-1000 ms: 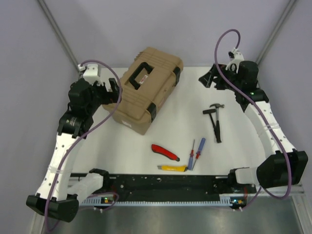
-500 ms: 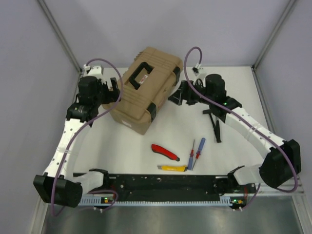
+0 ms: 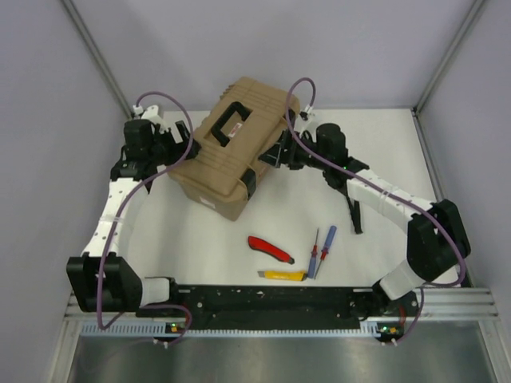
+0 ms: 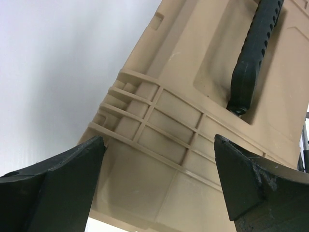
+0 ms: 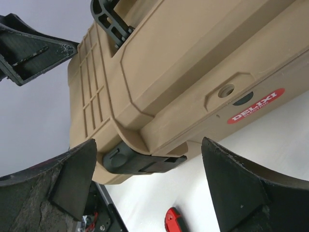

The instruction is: Pack the tool kit

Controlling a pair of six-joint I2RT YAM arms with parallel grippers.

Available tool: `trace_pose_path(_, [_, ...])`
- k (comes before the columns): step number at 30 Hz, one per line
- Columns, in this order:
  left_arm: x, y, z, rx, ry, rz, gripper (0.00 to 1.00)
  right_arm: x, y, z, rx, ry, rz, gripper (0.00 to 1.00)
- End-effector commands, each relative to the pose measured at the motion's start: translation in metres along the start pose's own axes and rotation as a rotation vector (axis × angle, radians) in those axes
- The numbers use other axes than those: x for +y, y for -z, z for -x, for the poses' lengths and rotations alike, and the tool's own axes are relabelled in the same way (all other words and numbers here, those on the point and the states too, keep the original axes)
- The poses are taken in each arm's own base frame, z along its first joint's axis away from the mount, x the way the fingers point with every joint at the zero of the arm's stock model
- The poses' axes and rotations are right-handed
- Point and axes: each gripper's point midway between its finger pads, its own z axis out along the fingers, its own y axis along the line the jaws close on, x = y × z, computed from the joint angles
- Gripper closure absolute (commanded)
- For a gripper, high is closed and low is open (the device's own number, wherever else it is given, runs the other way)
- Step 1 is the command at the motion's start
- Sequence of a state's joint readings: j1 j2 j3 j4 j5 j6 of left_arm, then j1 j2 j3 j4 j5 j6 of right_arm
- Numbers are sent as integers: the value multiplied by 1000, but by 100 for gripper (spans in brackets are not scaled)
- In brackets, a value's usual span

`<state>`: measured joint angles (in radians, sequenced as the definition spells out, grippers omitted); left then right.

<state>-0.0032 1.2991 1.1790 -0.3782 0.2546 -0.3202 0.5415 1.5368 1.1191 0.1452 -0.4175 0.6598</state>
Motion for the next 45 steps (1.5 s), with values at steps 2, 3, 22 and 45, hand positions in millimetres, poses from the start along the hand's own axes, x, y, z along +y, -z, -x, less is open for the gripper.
trace_pose_path(2, [-3,-3,-33,74,34,-57,2,-6,-22,0,-25,-1,41,15])
trace_pose_path(3, [-5,-3,-39,85,50,-69,2,-13,-27,-4,-12,-13,22,16])
trace_pose_path(22, [-62,18,-112,299,215,-371,21,-51,-76,46,-47,-86,32,40])
trace_pose_path(45, [-17,40,2,-59,2,39,2,-56,12,37,-182,-596,219,8])
